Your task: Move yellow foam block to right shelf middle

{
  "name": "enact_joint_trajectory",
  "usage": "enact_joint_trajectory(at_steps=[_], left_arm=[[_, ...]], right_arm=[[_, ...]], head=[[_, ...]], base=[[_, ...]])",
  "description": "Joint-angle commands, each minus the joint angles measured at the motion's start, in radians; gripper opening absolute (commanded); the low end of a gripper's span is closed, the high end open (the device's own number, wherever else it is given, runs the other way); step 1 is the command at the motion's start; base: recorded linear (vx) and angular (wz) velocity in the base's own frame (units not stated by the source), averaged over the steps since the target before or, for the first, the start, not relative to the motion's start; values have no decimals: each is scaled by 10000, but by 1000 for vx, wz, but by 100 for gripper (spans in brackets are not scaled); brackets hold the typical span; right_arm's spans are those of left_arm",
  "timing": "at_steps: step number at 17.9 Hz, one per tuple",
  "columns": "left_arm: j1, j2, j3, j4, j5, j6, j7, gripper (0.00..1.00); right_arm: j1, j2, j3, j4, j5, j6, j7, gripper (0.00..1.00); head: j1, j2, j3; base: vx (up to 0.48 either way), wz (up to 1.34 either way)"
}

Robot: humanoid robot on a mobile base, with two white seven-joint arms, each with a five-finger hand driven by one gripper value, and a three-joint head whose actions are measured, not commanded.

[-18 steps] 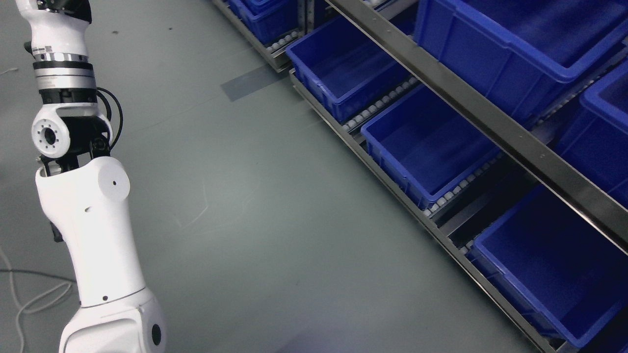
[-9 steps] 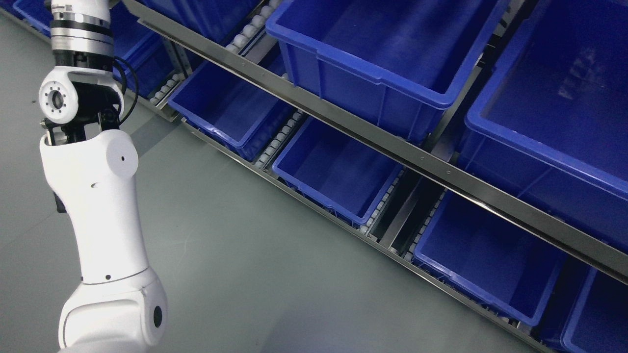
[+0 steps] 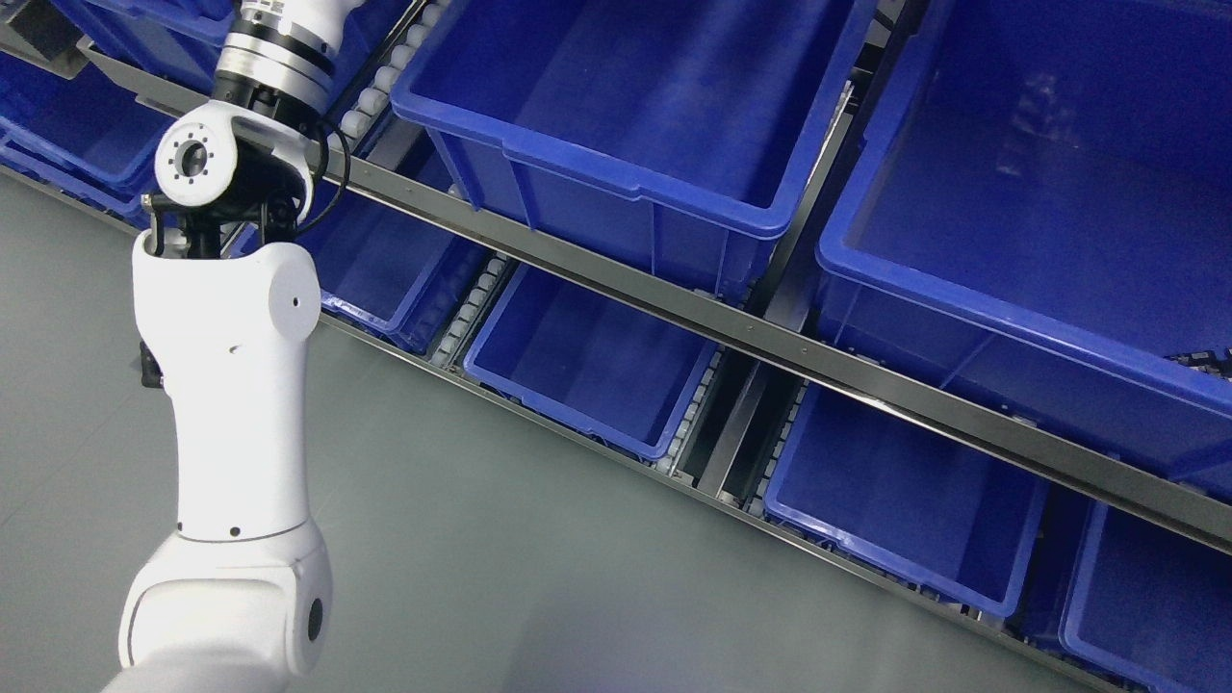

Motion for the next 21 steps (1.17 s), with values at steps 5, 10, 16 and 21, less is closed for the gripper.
enact_joint_trajectory(at_steps=[5,10,16,21], left_arm=[[-543,175,-2012,1320,-355,1176,-67,45],[-1281,175,-2489,3133,-1353,1730,10,100],[-870,175,-1311,1024,-1185,1073,-6,100],[832,175,-540,-1909,-448,-430,1049,100]], right_arm=[[14,-175,1,-175,31,2,3,100],[14,-175,-14,-175,31,2,3,100],[14,-175,-14,-175,31,2,3,100],[14,-175,1,-175,31,2,3,100]], head=[[0,0,0],[0,0,0],[0,0,0],[0,0,0]], base=[[64,-156],[71,-176],[35,-92],[0,0]])
